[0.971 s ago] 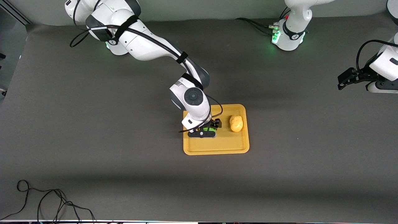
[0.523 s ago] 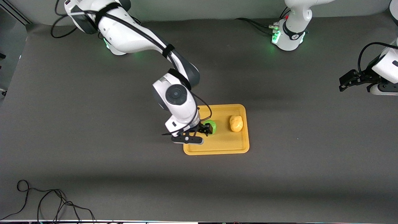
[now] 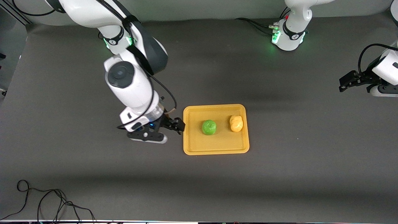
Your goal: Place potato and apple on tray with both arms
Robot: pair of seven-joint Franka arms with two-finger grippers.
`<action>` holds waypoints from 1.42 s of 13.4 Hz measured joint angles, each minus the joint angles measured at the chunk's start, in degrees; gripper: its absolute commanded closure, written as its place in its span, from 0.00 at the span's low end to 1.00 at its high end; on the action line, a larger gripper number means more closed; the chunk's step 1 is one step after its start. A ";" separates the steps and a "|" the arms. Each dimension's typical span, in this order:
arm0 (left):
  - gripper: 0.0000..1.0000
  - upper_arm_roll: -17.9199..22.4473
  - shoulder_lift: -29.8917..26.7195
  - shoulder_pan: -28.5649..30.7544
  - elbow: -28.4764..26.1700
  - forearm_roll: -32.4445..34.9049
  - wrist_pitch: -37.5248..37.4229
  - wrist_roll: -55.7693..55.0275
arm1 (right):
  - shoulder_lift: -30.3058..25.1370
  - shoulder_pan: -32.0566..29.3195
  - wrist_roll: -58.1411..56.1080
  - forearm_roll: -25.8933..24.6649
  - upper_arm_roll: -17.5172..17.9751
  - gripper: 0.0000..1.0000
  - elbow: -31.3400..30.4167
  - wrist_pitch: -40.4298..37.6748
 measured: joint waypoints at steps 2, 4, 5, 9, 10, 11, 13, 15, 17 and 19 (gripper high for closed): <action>0.00 -0.01 0.04 0.00 0.27 -0.01 0.12 0.00 | -2.40 -1.35 -0.47 0.13 -0.22 0.00 -0.41 -2.84; 0.00 0.00 0.60 0.01 1.00 -0.01 0.13 0.00 | -3.97 -1.76 -0.48 0.18 -1.26 0.00 -0.85 -4.37; 0.00 0.00 1.04 0.01 1.36 -0.02 0.09 0.00 | -4.67 -1.97 -0.48 0.18 -1.70 0.00 -0.96 -4.49; 0.00 -0.04 1.86 0.01 2.13 -0.04 0.12 0.01 | -10.25 -6.94 -1.59 0.18 -2.09 0.00 -1.73 -11.16; 0.00 -0.07 1.90 0.01 2.32 -0.05 0.12 0.01 | -12.39 -9.08 -3.40 0.18 -1.97 0.00 -2.71 -12.84; 0.00 -0.07 1.92 0.02 2.44 -0.05 0.12 0.01 | -14.75 -11.57 -6.26 0.18 -1.58 0.00 -4.48 -13.88; 0.00 -0.08 1.94 0.02 2.47 -0.06 0.12 0.01 | -19.84 -17.72 -13.28 0.18 0.15 0.00 -9.64 -15.00; 0.00 -0.06 1.97 0.02 2.50 -0.06 0.12 0.01 | -24.08 -23.53 -19.44 0.17 1.61 0.00 -13.79 -19.63; 0.00 -0.04 1.97 0.03 2.50 -0.06 0.12 0.01 | -26.69 -25.82 -24.10 -0.74 1.07 0.00 -15.24 -23.53; 0.00 -0.03 1.99 0.05 2.50 -0.06 0.12 0.01 | -28.33 -25.99 -27.97 -1.26 -1.10 0.00 -15.74 -25.37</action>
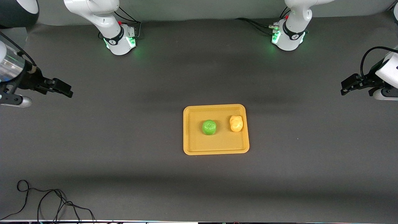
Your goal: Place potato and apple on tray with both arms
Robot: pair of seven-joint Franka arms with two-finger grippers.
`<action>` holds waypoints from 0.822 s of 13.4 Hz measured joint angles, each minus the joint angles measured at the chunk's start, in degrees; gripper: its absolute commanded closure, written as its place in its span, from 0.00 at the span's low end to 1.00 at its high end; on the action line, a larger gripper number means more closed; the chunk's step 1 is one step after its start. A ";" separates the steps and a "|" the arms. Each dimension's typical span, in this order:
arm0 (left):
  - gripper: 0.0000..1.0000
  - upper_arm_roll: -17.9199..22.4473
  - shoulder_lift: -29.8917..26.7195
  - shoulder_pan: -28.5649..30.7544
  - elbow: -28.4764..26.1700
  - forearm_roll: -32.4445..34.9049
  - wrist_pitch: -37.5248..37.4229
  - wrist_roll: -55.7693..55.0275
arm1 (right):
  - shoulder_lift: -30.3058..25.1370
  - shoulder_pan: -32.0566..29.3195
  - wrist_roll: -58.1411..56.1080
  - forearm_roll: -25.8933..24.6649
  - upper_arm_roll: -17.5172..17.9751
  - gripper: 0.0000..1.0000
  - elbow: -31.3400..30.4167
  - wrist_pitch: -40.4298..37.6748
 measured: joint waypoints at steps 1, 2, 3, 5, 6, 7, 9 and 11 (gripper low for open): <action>0.00 0.00 0.01 0.01 0.00 0.00 0.00 0.00 | -0.43 -0.26 -2.58 -0.02 -1.28 0.00 -0.14 -0.14; 0.00 0.00 0.01 0.01 0.00 0.00 0.00 0.00 | -0.60 -1.11 -4.89 -0.03 -1.95 0.00 -0.20 -0.14; 0.00 0.00 0.01 0.01 0.00 0.00 0.00 0.00 | -0.72 -2.33 -6.97 -0.03 -2.18 0.00 -0.20 -0.14; 0.00 0.00 0.01 0.01 0.00 -0.01 0.00 0.00 | -1.14 -4.20 -11.10 -0.03 -2.26 0.00 -0.20 -0.14; 0.00 0.00 0.01 0.01 0.00 -0.01 0.00 0.00 | -1.39 -4.48 -12.37 -0.03 -2.27 0.00 -0.22 -0.14; 0.00 0.00 0.01 0.01 0.00 -0.02 0.00 0.00 | -1.58 -4.47 -13.01 -0.02 -2.21 0.00 -0.25 -0.14; 0.00 0.00 0.01 0.02 0.00 -0.07 0.00 0.00 | -1.70 -4.41 -14.54 0.18 -1.88 0.00 -0.40 -0.02; 0.00 0.00 0.01 0.02 0.00 -0.09 0.00 0.00 | -1.69 -4.39 -15.22 0.57 -1.77 0.00 -0.63 0.14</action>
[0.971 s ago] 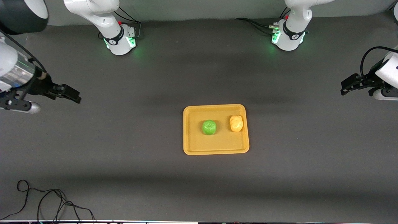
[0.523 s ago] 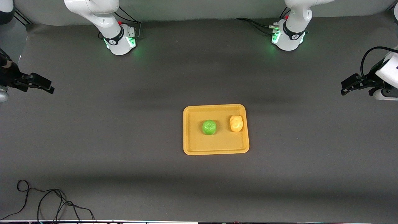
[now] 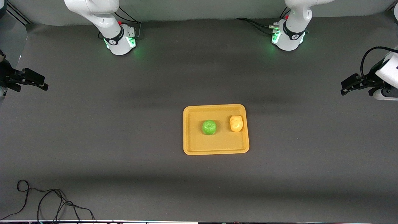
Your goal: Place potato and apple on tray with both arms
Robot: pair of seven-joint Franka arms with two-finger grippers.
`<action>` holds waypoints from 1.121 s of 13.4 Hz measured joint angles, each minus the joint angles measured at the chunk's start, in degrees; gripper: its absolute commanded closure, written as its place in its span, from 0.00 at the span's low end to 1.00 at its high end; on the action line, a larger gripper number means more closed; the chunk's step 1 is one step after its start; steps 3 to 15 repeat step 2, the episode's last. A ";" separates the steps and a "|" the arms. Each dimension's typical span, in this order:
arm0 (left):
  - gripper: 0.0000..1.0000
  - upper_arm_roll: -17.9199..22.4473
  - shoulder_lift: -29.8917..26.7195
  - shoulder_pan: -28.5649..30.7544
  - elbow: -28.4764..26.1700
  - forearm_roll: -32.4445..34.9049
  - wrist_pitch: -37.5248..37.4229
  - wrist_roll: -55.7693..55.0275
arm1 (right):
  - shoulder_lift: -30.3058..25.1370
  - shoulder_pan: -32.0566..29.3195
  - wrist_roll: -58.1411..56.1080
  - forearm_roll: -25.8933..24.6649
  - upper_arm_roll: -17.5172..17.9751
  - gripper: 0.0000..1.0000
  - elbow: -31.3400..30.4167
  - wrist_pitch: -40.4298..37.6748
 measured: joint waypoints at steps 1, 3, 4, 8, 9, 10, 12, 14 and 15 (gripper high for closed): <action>0.00 0.00 0.00 0.00 0.00 -0.01 0.00 0.00 | 0.00 0.03 -0.11 0.06 0.00 0.00 -0.06 0.01; 0.00 0.00 0.01 0.00 0.00 -0.01 0.00 0.00 | 0.00 0.05 -0.19 0.08 0.00 0.00 -0.10 0.01; 0.00 0.00 0.01 0.00 0.00 -0.01 0.00 0.00 | 0.00 0.05 -0.19 0.08 0.00 0.00 -0.10 0.01; 0.00 0.00 0.01 0.00 0.00 -0.01 0.00 0.00 | 0.00 0.05 -0.19 0.08 0.00 0.00 -0.10 0.01; 0.00 0.00 0.01 0.00 0.00 -0.01 0.00 0.00 | 0.00 0.05 -0.19 0.08 0.00 0.00 -0.10 0.01; 0.00 0.00 0.01 0.00 0.00 -0.01 0.00 0.00 | 0.00 0.05 -0.19 0.08 0.00 0.00 -0.10 0.01; 0.00 0.00 0.01 0.00 0.00 -0.01 0.00 0.00 | 0.00 0.05 -0.19 0.08 0.00 0.00 -0.10 0.01; 0.00 0.00 0.01 0.00 0.00 -0.01 0.00 0.00 | 0.00 0.05 -0.19 0.08 0.00 0.00 -0.10 0.01; 0.00 0.00 0.01 0.00 0.00 -0.01 0.00 0.00 | 0.00 0.05 -0.19 0.08 0.00 0.00 -0.10 0.01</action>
